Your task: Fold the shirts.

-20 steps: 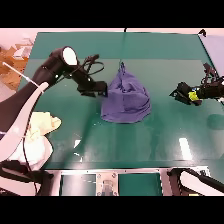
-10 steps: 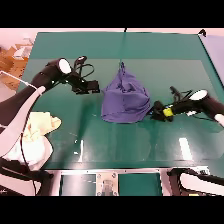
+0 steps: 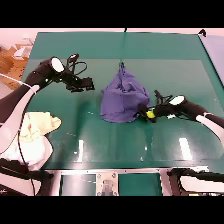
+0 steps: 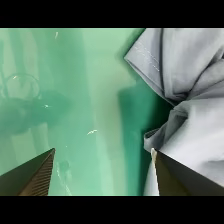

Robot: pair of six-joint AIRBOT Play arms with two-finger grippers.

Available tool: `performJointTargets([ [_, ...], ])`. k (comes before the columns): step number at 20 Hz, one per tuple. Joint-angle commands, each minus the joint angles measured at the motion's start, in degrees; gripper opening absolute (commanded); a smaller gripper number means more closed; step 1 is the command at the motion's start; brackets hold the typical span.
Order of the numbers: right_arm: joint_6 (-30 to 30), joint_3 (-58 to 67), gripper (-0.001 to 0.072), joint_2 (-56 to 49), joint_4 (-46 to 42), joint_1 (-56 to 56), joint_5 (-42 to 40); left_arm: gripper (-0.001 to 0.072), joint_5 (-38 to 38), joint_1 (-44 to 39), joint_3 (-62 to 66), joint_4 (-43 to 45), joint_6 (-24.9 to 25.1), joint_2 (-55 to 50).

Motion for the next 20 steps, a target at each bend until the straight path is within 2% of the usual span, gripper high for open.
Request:
performJointTargets([
  [1, -0.3, 5.5, 0.0018, 1.9, -9.3, -9.5, 12.4, 0.0710, 0.5, 0.2, 0.0, -0.1, 0.6, 0.0],
  [4, 0.8, 12.0, 0.0018, 3.1, -18.3, -22.5, 16.7, 0.0711, 1.0, 0.2, 0.0, -1.5, 0.6, -0.1],
  [7, 0.6, 13.5, 0.0019, 2.9, -18.0, -30.1, 15.2, 0.0710, 2.4, -0.3, -0.3, -8.6, 2.3, -2.3],
  [10, -1.6, 13.4, 0.0019, 2.1, -18.0, -30.2, 15.2, 0.0710, 6.1, -4.7, -0.4, -15.3, 5.3, -7.0],
  [12, -1.6, 13.4, 0.0019, 1.8, -18.0, -29.9, 14.2, 0.0710, 11.8, -8.0, -0.4, -20.2, 6.2, -10.5],
  [15, -1.6, 13.4, 0.0019, 1.8, -17.9, -29.9, 14.1, 0.0710, 20.2, -11.1, -0.4, -30.5, 10.9, -13.8],
  [17, -1.6, 13.4, 0.0019, 1.8, -17.9, -29.9, 14.0, 0.0691, 21.8, -12.3, -0.2, -32.6, 11.7, -15.1],
  [19, -1.6, 13.4, 0.0018, 1.8, -16.8, -29.9, 13.2, 0.0500, 20.1, -13.1, -0.2, -32.7, 12.5, -16.7],
  [20, -1.6, 13.4, 0.0018, 1.8, -16.1, -29.9, 12.9, 0.0308, 19.3, -13.2, -0.2, -32.7, 13.2, -17.1],
])
